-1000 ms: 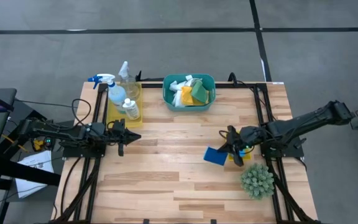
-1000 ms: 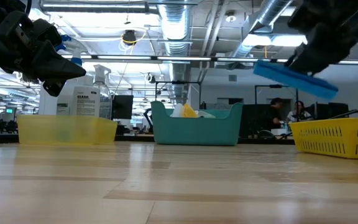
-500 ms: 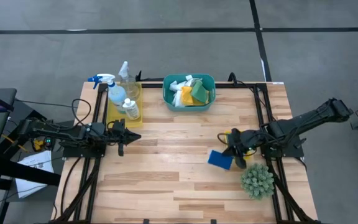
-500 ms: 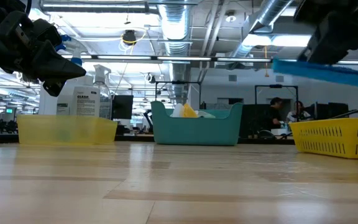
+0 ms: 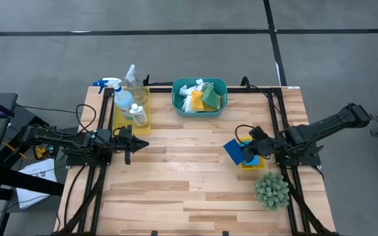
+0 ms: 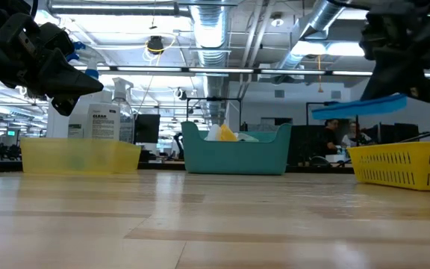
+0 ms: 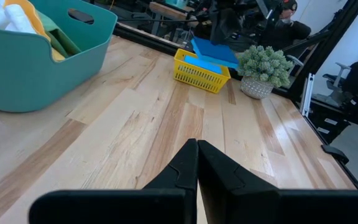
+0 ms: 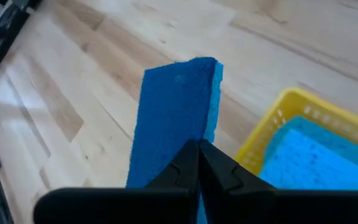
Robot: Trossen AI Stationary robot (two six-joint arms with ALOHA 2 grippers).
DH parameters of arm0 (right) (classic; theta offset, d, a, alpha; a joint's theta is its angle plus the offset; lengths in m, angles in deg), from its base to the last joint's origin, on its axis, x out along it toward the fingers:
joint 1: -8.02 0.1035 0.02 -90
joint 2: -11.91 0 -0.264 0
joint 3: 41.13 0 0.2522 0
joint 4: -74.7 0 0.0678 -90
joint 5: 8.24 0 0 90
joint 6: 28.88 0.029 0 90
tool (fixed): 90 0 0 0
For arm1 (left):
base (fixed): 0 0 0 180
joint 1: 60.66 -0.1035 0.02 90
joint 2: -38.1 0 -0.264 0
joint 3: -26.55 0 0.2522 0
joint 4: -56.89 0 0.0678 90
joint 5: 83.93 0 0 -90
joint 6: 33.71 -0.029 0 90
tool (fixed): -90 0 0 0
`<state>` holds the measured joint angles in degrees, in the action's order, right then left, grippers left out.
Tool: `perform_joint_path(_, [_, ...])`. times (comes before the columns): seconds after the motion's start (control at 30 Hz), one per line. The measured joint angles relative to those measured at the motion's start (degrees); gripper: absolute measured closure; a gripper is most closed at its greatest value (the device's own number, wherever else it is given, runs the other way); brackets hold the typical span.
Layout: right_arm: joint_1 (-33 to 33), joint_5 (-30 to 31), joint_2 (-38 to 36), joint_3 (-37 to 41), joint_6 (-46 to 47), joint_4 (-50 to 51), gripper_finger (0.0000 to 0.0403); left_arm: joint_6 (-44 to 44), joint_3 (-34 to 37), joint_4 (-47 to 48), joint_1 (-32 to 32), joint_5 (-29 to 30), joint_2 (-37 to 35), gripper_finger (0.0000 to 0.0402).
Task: Pick & Place Kitchen Items
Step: Put the blue sponge into the right yellow bin
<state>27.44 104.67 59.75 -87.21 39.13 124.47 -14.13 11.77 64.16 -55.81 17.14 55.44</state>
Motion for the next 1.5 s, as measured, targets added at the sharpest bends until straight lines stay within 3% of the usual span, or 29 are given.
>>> perform_joint_path(0.3, [4.4, 4.61, -4.25, 6.15, 7.01, -4.51, 0.0403, 0.0, 0.0, 0.01, 0.01, 0.01, 0.02, 0.0399])
perform_joint_path(0.5, [2.27, 5.54, -5.39, 10.1, 4.04, -12.54, 0.0403, 0.0, 0.0, 0.01, 0.01, -0.01, 0.01, 0.0399])
perform_joint_path(0.73, [-0.98, 5.92, -5.37, 10.18, 0.98, -14.57, 0.0403, 0.0, 0.0, -0.01, 0.0, 0.0, 0.01, 0.0399])
perform_joint_path(1.13, [1.97, 10.63, -4.9, 10.16, 6.3, -13.56, 0.0403, 0.0, 0.0, 0.0, 0.01, -0.01, 0.01, 0.0399])
perform_joint_path(1.5, [7.51, 13.7, -4.78, 10.16, 16.89, -7.13, 0.0403, 0.0, 0.0, 0.01, -0.01, 0.01, 0.0, 0.0399])
